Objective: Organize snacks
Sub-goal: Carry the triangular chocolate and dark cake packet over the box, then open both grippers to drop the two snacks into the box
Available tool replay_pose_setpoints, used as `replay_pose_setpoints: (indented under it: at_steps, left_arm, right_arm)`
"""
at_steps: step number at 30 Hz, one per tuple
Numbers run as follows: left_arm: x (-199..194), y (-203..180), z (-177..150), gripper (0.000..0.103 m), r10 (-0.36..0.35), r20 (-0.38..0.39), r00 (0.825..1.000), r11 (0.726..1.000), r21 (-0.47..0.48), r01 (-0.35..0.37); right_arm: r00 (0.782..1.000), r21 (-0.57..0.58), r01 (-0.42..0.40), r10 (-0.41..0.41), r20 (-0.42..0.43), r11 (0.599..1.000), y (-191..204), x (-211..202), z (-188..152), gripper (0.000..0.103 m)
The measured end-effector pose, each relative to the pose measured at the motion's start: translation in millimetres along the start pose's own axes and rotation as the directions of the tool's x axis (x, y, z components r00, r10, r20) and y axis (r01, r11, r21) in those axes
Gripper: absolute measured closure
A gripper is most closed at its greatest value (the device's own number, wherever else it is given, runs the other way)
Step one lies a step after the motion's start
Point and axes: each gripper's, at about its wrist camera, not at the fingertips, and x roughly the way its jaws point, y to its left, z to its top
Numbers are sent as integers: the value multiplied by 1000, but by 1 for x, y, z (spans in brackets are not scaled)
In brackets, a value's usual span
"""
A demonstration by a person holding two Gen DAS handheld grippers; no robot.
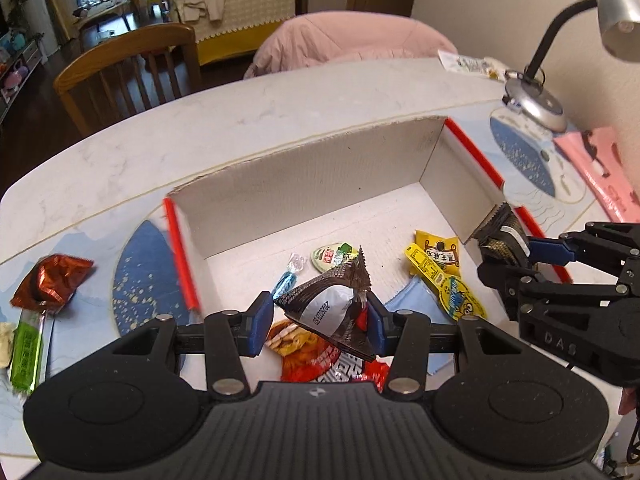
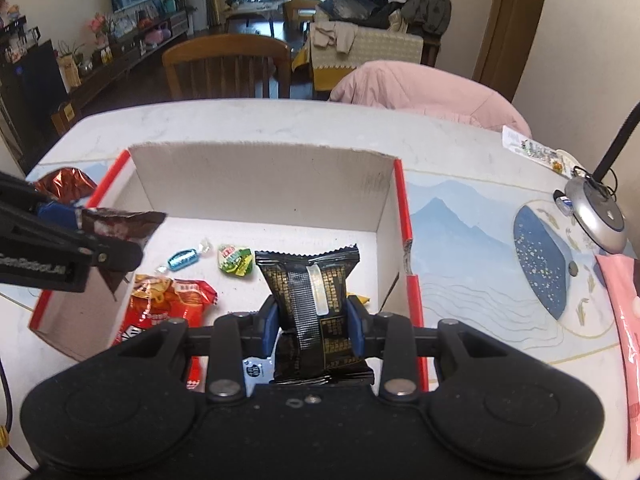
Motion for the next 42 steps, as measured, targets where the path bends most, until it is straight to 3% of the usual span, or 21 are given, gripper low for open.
replay_pose_setpoints:
  at_steps: [7,15,24,34,42]
  left_arm:
    - [35,-8,16,55,17,-73,997,1000,11,-16]
    - [70,-4,30,55,44,-185,982,999,-24,-49]
    - [84,-1,34,55,30,-255,966,998,-44,-43]
    - [84,-1,29,53,8,-263,965,999,-39,-19]
    - [66,-2,22,48,-19,-221,975,999,-39,11]
  right_arm:
    - [998,-46,-26,24,-51,999,3,22,-1,70]
    - [994,-65,-35,28,-109,997,2,41,-1,70]
    - [990,-51,-56,49,-135,997,0,49,-2,68]
    - [989,-35,-58,52,-142,998,0,48,-2,57]
    - [993,-32,-39,35,-115,999,5,37,-3,40]
